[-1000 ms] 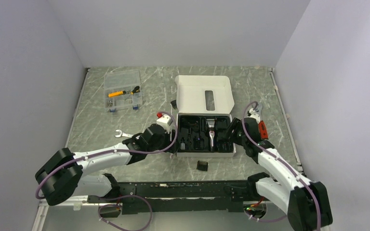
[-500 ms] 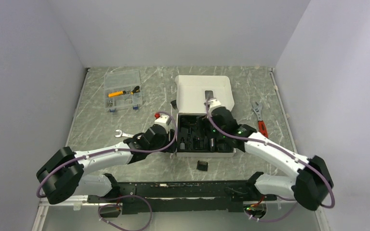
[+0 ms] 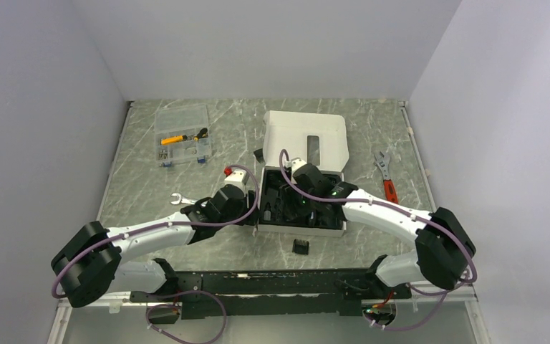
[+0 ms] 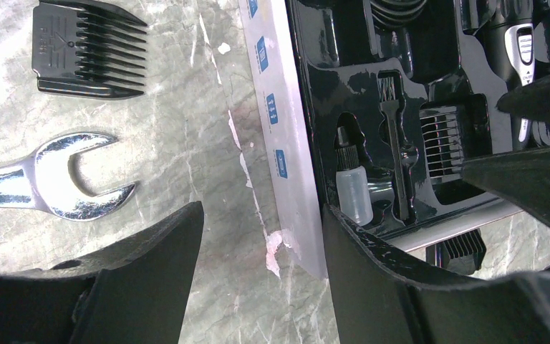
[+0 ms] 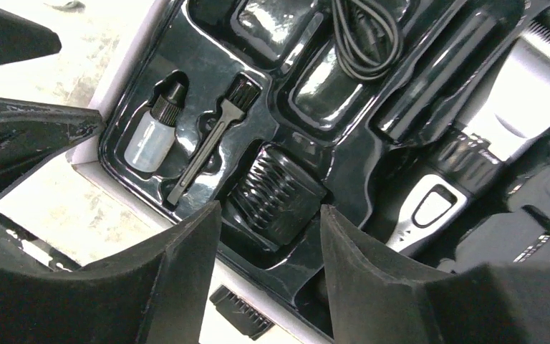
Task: Sort the hair-cutting tools
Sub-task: Adjust the haircut tool in the storage box.
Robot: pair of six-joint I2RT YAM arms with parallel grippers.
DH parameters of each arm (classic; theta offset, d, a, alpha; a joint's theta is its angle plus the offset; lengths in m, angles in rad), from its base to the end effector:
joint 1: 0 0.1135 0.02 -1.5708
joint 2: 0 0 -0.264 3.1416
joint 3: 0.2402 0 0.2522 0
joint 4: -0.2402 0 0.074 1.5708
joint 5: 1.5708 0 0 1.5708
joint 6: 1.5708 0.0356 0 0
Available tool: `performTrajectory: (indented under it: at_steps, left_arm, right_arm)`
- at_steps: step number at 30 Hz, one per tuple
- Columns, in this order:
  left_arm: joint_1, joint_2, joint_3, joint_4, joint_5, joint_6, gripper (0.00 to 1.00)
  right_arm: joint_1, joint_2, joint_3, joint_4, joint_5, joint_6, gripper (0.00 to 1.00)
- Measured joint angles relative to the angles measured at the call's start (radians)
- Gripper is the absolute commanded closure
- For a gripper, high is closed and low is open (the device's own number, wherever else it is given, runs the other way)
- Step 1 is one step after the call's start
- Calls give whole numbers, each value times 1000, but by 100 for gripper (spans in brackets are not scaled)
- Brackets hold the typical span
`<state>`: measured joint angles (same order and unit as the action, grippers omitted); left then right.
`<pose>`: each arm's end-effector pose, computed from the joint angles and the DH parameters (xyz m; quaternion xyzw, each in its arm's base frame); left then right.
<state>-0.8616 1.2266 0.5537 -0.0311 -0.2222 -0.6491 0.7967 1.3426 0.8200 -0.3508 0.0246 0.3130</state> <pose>0.1640 -0.1791 0.1859 0.0494 0.9018 -0.2129 0.3728 0.1914 0.1945 0.2164 -0.2210 0.9134 0.1702 0.2965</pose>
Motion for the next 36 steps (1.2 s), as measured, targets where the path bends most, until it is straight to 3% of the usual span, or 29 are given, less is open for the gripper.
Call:
performTrajectory:
  at_steps: [19, 28, 30, 36]
  left_arm:
    - [4, -7, -10, 8, 0, -2, 33]
    - [6, -7, -10, 7, -1, 0, 33]
    - [8, -7, -10, 6, -4, 0, 33]
    - [11, -9, -11, 5, -8, 1, 33]
  right_arm:
    - [59, 100, 34, -47, 90, 66, 62]
    - [58, 125, 34, -18, 85, 117, 86]
    - [58, 126, 34, -11, 90, 137, 99]
    - [61, 111, 34, 1, 127, 178, 100]
